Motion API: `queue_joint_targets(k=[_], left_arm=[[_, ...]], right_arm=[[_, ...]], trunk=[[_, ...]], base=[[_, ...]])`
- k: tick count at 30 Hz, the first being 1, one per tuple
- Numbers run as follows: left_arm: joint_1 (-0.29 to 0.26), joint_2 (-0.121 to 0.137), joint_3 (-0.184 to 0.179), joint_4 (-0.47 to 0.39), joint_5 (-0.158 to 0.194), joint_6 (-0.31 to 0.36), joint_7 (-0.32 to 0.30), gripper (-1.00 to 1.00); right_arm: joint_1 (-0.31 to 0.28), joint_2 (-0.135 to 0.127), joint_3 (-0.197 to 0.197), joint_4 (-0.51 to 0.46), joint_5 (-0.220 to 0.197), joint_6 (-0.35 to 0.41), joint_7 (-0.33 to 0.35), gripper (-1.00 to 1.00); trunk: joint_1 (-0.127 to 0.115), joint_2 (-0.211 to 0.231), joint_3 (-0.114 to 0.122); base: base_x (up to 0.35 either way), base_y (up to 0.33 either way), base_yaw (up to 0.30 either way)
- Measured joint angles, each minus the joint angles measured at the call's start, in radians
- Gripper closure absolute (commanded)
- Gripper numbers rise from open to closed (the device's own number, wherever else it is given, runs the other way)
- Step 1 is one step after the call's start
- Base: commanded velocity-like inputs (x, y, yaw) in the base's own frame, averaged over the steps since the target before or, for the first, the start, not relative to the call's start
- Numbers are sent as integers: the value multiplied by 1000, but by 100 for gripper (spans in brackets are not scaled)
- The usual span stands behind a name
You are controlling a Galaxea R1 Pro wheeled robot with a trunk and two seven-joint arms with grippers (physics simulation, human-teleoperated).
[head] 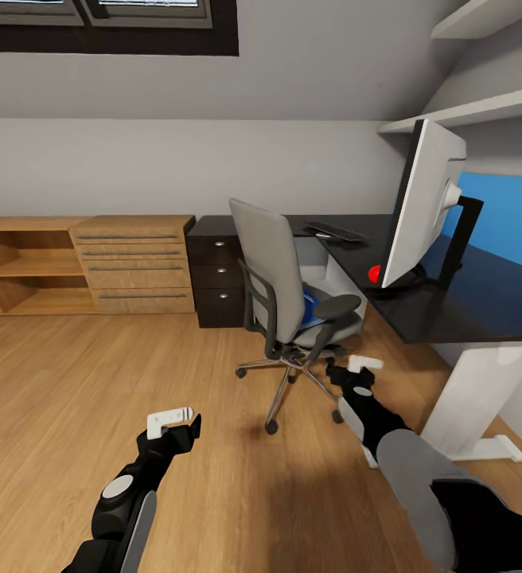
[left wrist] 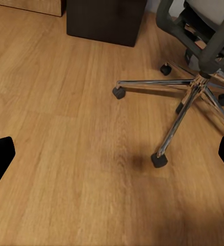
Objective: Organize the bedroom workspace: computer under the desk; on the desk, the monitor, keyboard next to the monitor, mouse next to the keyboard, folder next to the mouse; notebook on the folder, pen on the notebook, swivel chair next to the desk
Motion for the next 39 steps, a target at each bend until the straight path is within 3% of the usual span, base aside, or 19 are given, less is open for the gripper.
queue_joint_targets(k=[4,6,12,17,39], left_arm=[[0,0,0,0,0,1,0,-100],[0,0,-1,0,0,1,0,-100],[0,-1,-1,0,1,3,0,-100],[0,-1,-1,0,1,5,0,-100],[1,-1,-3,2,2,2,-2,-100]], right_arm=[[-49,-43,-9,81,-6,-22,-5,-100],[-60,-57,-39,102,-23,-28,-8,-100],[-70,-69,-144,121,-76,-48,-6,-100],[-72,-73,-198,128,-98,-84,-5,-100],[-70,-74,-210,130,-99,-160,2,-100]], trunk=[[0,0,0],[0,0,0],[0,0,0],[0,0,0],[0,0,0]], base=[[0,0,0],[0,0,0],[0,0,0],[51,0,0],[119,-1,0]])
